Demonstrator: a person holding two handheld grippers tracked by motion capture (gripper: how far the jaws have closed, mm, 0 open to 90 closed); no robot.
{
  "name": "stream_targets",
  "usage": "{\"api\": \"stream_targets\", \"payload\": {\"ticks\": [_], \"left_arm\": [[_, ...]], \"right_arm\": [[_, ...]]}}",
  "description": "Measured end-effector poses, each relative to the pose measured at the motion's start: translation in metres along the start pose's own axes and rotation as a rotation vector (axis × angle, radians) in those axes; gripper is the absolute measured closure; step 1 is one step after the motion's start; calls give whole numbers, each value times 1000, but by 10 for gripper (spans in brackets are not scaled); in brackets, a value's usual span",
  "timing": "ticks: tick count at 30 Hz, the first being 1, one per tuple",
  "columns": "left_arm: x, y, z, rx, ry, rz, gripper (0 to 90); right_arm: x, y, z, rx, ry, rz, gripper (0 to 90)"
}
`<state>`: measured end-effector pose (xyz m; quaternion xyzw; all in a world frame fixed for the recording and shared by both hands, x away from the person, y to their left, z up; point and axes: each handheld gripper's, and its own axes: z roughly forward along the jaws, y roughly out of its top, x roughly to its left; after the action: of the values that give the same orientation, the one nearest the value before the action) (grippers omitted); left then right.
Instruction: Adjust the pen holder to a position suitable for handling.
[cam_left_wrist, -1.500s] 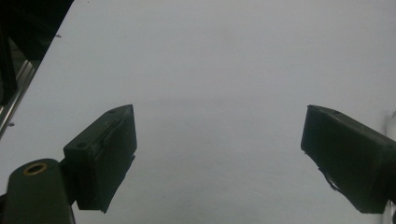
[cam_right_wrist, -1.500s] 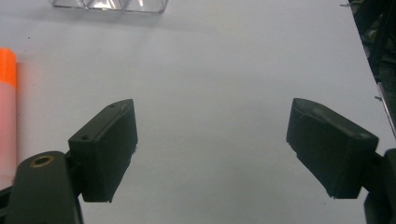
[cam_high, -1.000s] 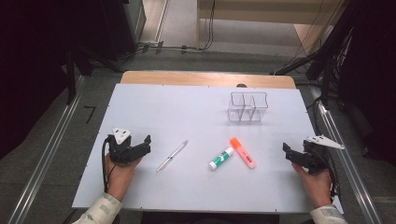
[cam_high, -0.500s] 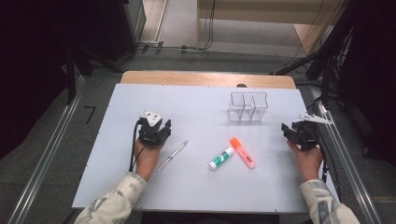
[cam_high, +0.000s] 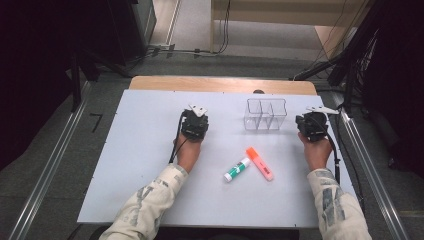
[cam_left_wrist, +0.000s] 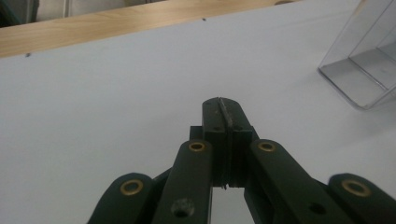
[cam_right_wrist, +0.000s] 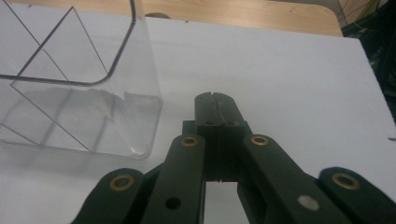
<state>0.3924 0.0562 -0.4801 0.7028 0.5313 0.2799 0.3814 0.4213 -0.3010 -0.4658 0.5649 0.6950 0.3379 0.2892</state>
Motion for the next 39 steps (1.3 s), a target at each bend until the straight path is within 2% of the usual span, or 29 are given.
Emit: {"api": "stream_targets", "payload": {"ticks": [6, 12, 13, 14, 16, 18, 20, 24, 28, 30, 35, 37, 39], "left_arm": [[-24, 9, 19, 4, -29, 31, 900], [-44, 20, 39, 8, -65, 31, 900], [-44, 20, 39, 8, -65, 31, 900], [-50, 24, 43, 4, -73, 34, 900], [-53, 26, 45, 0, -78, 41, 900], [-64, 31, 49, -7, -107, 47, 900], [-70, 34, 51, -11, -119, 46, 900], [-78, 38, 52, -12, -146, 59, 900], [-84, 38, 51, -11, -167, 74, 900], [-85, 37, 51, -1, -155, 93, 900], [-82, 36, 47, 7, -174, 95, 900], [-78, 35, 43, 12, -176, 102, 900], [-76, 34, 41, 12, -172, 101, 900]], "right_arm": [[11, 2, 16, 8, 43, -49, 878], [17, 4, 19, -9, 68, -55, 878], [17, 4, 19, -12, 73, -53, 878], [16, 3, 19, -13, 73, -53, 878], [16, 3, 19, -13, 75, -54, 878], [14, 3, 19, -17, 79, -52, 878], [14, 4, 17, -26, 77, -67, 878], [15, 4, 16, -34, 91, -67, 878], [17, 4, 16, -29, 97, -64, 879], [18, 4, 15, -30, 95, -73, 880], [18, 4, 13, -14, 114, -65, 881], [19, 4, 12, -5, 141, -56, 881], [21, 3, 11, -1, 147, -63, 881]]}}
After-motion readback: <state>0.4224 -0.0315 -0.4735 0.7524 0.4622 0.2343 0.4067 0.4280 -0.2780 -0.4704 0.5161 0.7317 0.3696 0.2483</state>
